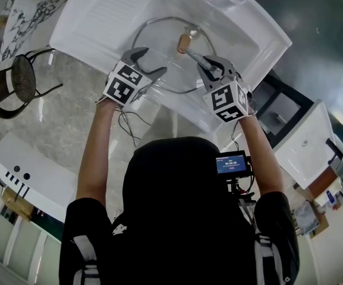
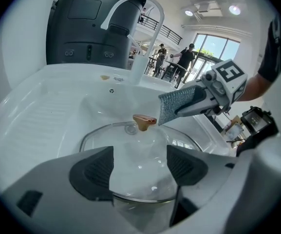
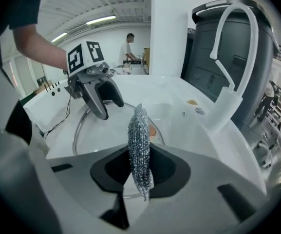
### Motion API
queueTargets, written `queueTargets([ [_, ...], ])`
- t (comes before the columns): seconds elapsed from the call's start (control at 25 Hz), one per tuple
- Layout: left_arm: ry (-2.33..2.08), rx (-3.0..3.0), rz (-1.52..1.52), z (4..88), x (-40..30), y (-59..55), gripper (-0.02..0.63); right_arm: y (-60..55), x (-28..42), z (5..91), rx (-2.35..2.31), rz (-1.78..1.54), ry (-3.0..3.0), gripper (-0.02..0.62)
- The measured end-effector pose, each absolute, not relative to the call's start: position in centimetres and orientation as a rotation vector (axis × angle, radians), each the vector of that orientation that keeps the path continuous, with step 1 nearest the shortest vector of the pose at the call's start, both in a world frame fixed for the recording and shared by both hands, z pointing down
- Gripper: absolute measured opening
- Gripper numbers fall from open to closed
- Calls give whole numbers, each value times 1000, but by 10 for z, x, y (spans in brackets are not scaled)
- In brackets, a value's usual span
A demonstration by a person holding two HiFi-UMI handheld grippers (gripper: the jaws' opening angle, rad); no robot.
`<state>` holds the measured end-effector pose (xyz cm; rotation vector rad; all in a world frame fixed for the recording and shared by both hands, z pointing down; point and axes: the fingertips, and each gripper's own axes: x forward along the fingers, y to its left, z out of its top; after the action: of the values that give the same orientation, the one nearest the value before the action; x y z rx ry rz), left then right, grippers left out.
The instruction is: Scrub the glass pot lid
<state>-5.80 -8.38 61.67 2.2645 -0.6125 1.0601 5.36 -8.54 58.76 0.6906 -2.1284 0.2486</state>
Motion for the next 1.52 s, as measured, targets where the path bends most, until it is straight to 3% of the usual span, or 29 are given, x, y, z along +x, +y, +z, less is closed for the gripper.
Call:
queueTargets([
  [0.68,-612,2268,1049,616,-58,-84,313,-56,45,600,269,-25,-1977,66],
  [1.52,-614,2276,1055,616,-59,-84,314,-45,47,620,122,-68,-1874,66],
])
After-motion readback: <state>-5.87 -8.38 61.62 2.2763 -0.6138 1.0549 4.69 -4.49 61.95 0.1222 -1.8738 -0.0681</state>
